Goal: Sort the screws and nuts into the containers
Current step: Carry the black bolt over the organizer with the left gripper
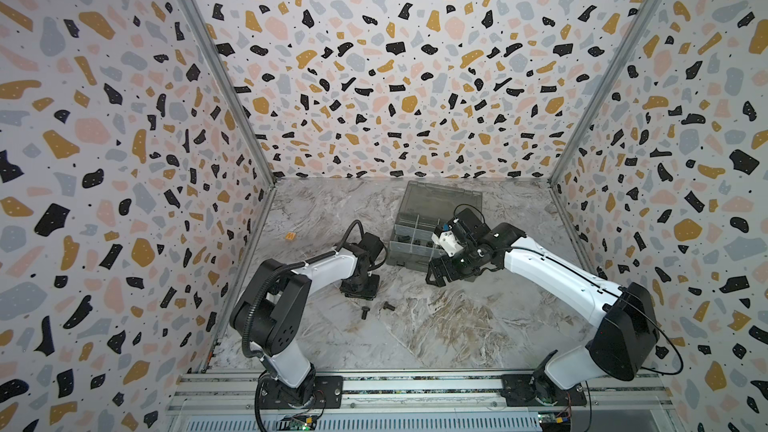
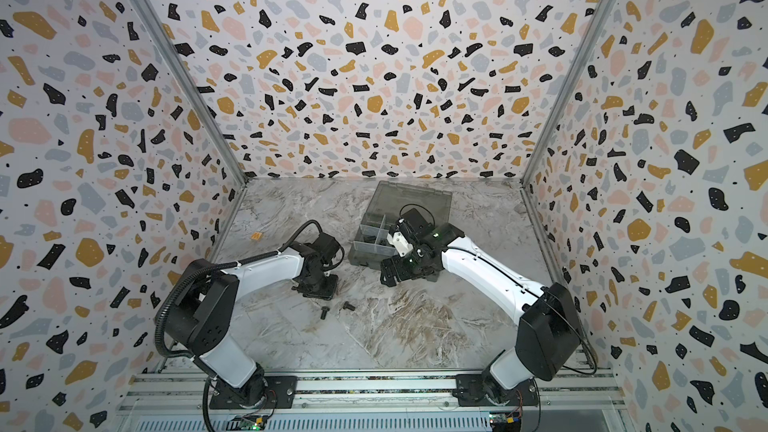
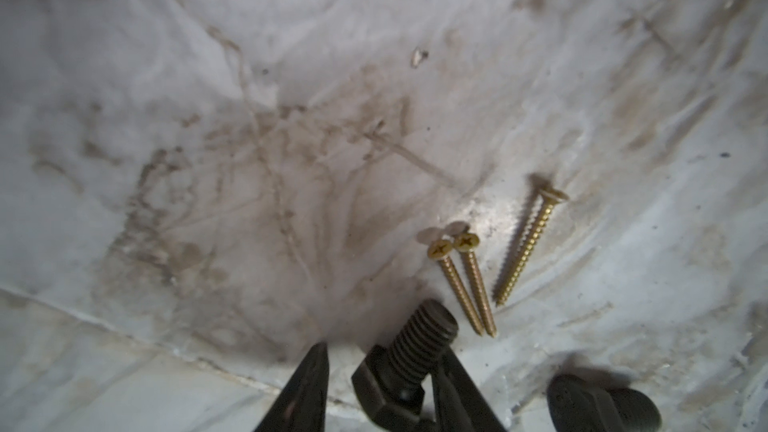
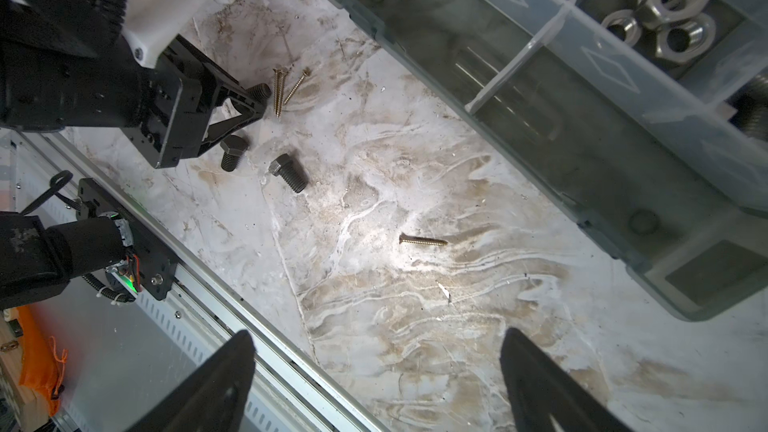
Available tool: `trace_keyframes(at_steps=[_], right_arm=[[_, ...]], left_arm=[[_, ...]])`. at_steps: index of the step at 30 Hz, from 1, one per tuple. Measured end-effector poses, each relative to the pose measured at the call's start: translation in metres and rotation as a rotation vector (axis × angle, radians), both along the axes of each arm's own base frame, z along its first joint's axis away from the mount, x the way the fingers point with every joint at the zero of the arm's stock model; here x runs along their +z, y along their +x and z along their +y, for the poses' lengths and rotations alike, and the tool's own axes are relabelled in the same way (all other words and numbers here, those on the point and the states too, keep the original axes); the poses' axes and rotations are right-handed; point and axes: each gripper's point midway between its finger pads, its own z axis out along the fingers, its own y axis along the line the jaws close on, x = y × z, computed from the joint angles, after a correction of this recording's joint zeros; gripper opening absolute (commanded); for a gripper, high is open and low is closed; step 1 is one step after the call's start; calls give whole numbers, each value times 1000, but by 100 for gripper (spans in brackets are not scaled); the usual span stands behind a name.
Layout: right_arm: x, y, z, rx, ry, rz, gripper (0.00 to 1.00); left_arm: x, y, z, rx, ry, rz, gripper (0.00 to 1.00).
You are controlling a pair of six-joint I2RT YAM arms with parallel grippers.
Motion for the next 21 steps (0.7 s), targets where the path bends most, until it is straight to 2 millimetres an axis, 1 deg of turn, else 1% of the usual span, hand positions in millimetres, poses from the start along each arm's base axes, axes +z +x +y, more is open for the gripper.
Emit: trace_keyframes(at_steps=[3,7,10,17,19,21], right_arm=[[0,0,0,-1,-1,-1,94],[0,2,-2,-6,-4,-3,94],[1,4,-3,-12,-3,-4,94],[9,16,-11,-36,4,-22,94],[13,20,-12,-37,8,-32,94],[17,24,-12,-37,11,-42,94]], left_arm=[[0,4,-2,-13,0,-2,34],[1,7,-5,-22,-5,-6,21],[1,7,-5,-24,-8,-4,16],[5,6,-6,-23,-9,2,13],[11,8,-7,-22,-11,-3,13],[21,14,-10,-22,-17,-16,13]])
